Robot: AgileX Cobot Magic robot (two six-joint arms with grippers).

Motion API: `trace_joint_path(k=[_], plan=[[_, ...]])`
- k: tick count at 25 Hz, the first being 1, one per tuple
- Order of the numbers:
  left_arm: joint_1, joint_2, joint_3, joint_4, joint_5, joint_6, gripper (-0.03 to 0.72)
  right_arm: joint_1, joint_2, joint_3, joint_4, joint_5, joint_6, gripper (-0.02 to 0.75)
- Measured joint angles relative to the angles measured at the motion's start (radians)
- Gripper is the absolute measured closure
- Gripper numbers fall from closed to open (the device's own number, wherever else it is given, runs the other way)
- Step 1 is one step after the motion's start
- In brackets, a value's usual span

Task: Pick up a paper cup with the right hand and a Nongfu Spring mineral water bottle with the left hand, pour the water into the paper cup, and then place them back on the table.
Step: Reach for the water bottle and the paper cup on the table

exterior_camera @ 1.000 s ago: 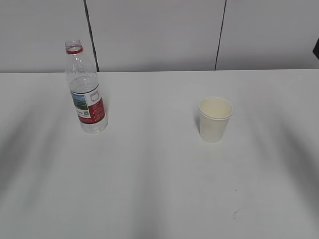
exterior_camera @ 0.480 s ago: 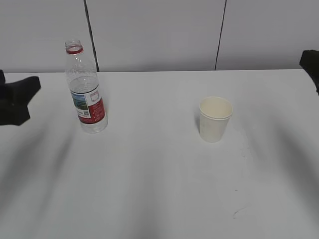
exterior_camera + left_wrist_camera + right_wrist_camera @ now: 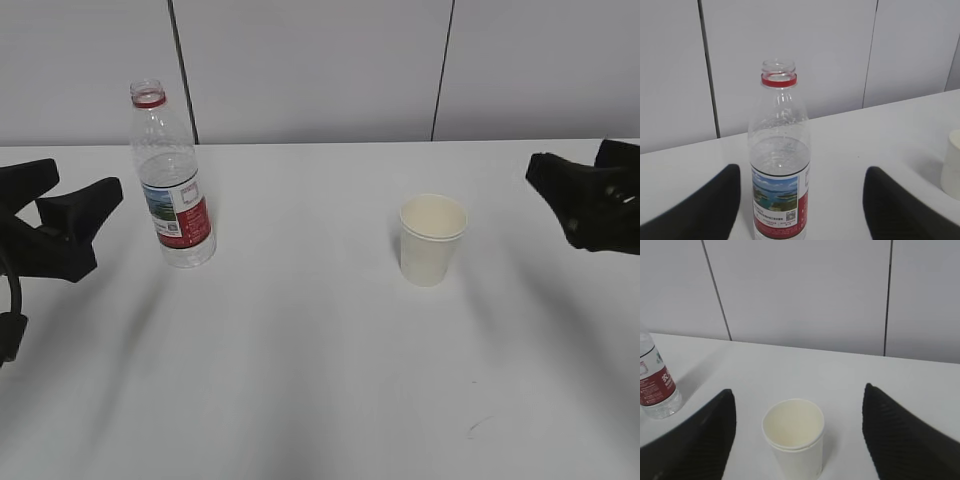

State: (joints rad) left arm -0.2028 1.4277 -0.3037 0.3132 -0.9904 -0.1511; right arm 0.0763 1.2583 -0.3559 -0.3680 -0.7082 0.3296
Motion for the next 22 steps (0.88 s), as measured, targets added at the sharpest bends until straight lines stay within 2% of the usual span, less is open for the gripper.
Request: trace_joint_path(k=[8,11,16,22], plan=[[0.000,0.003,0.000,0.023,0.000,0.000,0.224,0.000,0.237,0.057,-0.007,-0.295,0.001,0.157],[0.000,0.003,0.000,0.046,-0.001,0.000,0.224,0.000,0.371,0.058,-0.007,-0.406,-0.077,0.157],[0.000,0.003,0.000,0.058,-0.001,0.000,0.224,0.000,0.524,0.056,0.042,-0.419,-0.149,0.157],[0.000,0.003,0.000,0.058,-0.001,0.000,0.224,0.000,0.546,0.054,0.061,-0.430,-0.153,0.157]])
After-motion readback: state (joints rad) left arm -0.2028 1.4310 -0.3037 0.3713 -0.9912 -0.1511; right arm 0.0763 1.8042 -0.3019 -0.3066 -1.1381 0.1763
